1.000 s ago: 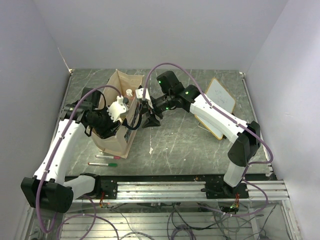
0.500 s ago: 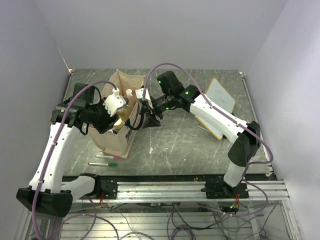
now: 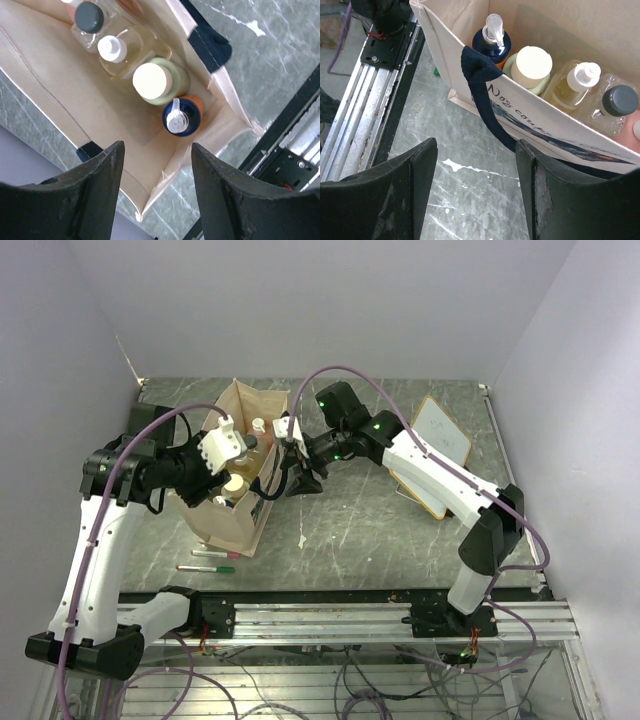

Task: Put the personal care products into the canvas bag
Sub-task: Place the care product in the canvas bag.

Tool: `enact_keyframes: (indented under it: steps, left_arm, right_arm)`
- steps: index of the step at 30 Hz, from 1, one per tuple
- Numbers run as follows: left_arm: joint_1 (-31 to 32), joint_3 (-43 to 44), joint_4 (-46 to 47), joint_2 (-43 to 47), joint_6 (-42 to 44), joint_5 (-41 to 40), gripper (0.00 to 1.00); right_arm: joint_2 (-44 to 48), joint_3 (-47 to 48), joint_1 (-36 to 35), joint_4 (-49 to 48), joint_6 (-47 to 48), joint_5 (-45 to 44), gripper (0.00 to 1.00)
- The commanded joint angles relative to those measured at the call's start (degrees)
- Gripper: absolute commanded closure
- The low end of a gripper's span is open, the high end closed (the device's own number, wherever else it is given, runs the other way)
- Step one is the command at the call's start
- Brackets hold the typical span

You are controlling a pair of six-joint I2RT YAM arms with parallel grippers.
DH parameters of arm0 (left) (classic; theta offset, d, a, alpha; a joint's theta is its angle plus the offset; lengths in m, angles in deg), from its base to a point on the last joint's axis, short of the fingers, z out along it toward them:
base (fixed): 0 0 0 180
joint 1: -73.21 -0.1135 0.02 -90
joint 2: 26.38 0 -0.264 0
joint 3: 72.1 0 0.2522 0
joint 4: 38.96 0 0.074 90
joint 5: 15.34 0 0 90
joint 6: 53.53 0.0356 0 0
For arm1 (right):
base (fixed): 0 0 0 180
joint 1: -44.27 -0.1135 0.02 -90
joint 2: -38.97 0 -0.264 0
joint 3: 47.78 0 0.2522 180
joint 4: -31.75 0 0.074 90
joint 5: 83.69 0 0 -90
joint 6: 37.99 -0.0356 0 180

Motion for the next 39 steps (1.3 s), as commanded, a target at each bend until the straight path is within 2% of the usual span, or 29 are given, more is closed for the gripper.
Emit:
enact_keyframes:
  steps: [1,4,12,16,19,21,22,23,39]
  left_arm:
    - [-0.3,3.2,-9.2,0.1,6.3,1.3,0.34]
    - [-0.3,3.0,-11.8,0.1,9.5,1.0,0.33]
    - [-0.2,-2.3,-9.2,-0.8,12.1,-1.4,0.32]
    - [-0.2,-3.9,-10.4,-2.5,13.5,0.6,0.37]
    - [-0.2,-4.5,-11.2,-2.4,14.2,1.5,0.53]
    - [-0.2,-4.3,-11.6,-1.8,14.4,1.8,0.78]
    - [-0.2,-4.2,-11.9,-1.4,14.6,2.1,0.87]
    - [-0.2,-4.1,-12.0,-0.9,14.6,2.3,0.92]
    - [-0.2,-0.1,-11.3,1.0,12.1,3.0,0.93]
  right_arm:
    - [2.5,-0.6,-0.1,0.4,0.5,-0.3,0.36]
    - [2.6,-0.9,-0.2,0.5,0.7,-0.4,0.36]
    - [3.0,-1.9,-0.2,0.1,0.6,-0.5,0.36]
    - [3.9,-2.8,-0.2,-0.4,0.5,-1.3,0.36]
    - [4.3,-3.3,-0.3,-0.8,0.5,-1.8,0.36]
    - [4.4,-3.4,-0.2,-0.7,0.6,-1.9,0.36]
    - [4.3,-3.3,-0.2,-0.7,0.7,-1.9,0.36]
    - [4.2,-3.2,-0.2,-0.7,0.7,-1.9,0.36]
    - [3.4,-3.0,-0.2,-0.3,1.1,-2.3,0.36]
